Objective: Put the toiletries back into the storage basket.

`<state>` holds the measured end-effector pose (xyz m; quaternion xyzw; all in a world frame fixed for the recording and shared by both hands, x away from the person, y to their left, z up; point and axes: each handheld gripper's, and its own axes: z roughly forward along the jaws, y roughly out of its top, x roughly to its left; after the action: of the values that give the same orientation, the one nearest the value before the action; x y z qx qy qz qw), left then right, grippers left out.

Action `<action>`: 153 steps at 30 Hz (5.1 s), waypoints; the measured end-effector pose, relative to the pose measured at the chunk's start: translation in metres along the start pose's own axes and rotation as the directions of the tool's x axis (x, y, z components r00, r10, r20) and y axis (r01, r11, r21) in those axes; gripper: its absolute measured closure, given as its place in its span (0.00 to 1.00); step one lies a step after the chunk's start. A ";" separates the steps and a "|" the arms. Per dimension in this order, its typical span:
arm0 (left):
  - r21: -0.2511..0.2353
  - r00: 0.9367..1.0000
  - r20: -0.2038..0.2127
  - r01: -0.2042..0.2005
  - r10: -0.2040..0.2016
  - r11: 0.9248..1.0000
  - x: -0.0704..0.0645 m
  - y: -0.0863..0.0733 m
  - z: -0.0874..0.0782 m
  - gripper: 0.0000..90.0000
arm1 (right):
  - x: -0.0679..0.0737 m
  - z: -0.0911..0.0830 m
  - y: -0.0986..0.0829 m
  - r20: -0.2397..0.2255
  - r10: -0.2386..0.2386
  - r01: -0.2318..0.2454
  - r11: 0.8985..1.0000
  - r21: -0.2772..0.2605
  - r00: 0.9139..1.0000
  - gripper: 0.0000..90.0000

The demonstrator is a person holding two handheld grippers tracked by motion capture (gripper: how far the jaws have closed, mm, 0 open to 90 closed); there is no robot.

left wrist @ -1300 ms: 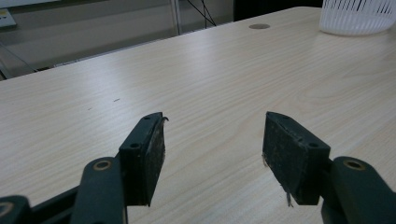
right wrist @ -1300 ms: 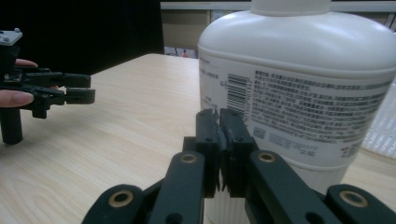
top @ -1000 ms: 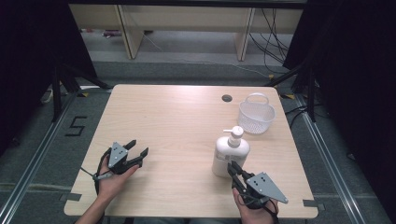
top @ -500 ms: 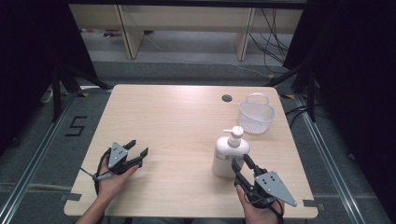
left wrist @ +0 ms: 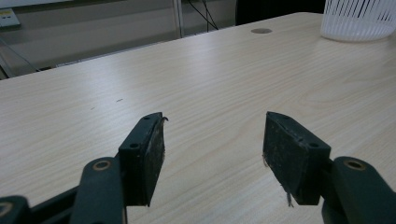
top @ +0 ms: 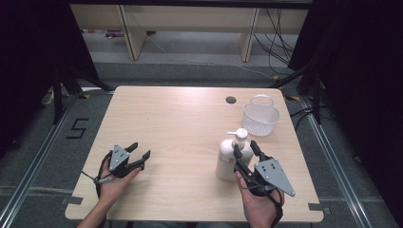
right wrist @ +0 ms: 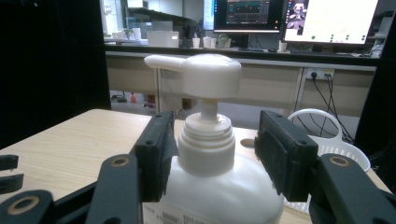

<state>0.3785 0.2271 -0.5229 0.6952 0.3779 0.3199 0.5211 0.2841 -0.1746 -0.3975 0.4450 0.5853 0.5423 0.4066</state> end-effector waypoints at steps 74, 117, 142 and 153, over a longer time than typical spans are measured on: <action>0.013 1.000 -0.003 0.001 -0.001 1.000 0.000 0.000 -0.001 0.42 | -0.024 0.019 0.035 0.056 0.029 -0.029 1.000 0.006 0.998 0.67; 0.011 1.000 -0.002 0.005 -0.005 1.000 0.000 0.000 -0.001 0.42 | -0.054 0.031 0.060 0.120 0.031 -0.023 0.998 -0.064 0.992 0.67; 0.013 1.000 -0.004 0.005 -0.005 1.000 0.000 0.000 -0.001 0.42 | -0.068 0.041 0.076 0.156 0.034 -0.020 0.996 -0.090 0.987 0.67; 0.012 1.000 -0.003 0.006 -0.006 1.000 0.000 0.000 -0.001 0.42 | -0.075 0.047 0.084 0.171 0.032 -0.014 0.994 -0.105 0.985 0.67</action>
<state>0.3779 0.2278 -0.5223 0.6965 0.3828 0.3173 0.5174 0.3565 -0.2330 -0.3182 0.4754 0.5137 0.5359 0.4721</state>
